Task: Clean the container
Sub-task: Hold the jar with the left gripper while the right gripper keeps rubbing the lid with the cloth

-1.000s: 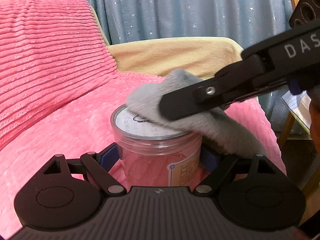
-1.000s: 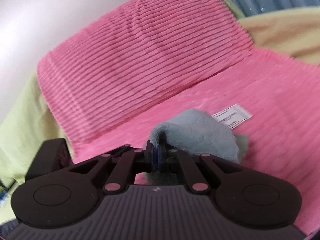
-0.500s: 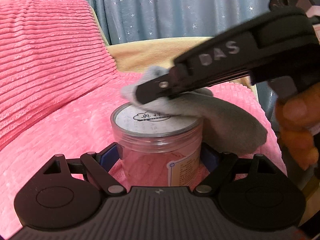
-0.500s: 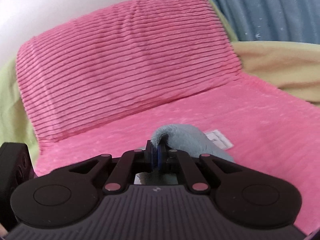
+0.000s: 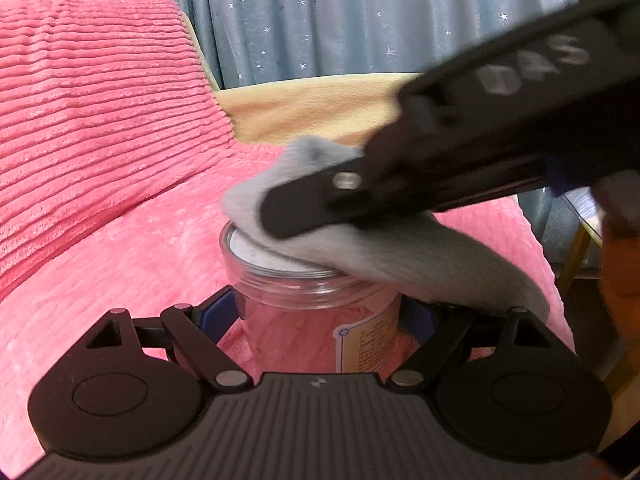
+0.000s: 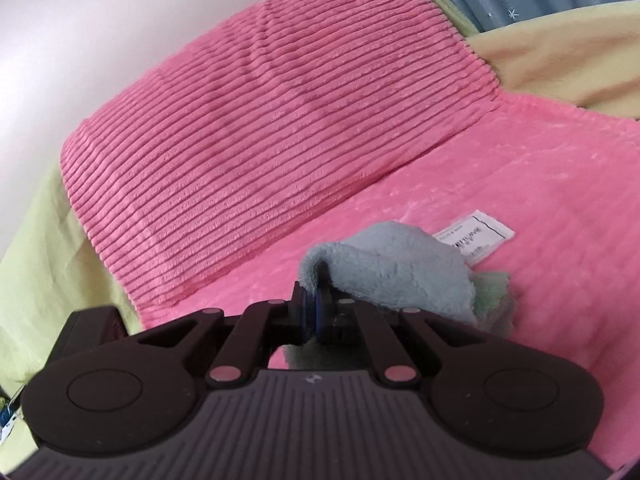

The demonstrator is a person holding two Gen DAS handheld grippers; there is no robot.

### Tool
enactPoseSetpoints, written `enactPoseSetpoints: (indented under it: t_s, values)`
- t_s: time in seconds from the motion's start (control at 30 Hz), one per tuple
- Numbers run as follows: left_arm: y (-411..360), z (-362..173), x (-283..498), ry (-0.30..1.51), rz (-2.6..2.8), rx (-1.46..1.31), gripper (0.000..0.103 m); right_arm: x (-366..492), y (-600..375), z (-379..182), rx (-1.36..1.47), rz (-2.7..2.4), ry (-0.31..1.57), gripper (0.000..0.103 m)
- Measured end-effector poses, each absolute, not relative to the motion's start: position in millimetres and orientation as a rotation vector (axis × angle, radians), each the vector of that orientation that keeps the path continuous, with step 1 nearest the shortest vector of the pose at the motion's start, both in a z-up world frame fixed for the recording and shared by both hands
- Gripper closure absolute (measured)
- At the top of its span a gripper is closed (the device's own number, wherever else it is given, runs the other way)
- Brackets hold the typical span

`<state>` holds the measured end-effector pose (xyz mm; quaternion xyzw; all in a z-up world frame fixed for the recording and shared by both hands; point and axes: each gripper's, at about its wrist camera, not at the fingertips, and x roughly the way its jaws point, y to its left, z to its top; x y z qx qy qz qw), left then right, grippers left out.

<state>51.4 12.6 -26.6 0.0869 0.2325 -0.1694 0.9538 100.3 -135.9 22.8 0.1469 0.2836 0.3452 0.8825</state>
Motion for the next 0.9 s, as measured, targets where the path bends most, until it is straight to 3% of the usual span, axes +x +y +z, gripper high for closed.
enactPoseSetpoints:
  t_s: [0.9]
  values:
    - [21.8, -26.5, 51.4, 0.469, -0.362, 0.185, 0.017, 108.5, -121.8, 14.5, 0.409, 0.792, 0.612, 0.102]
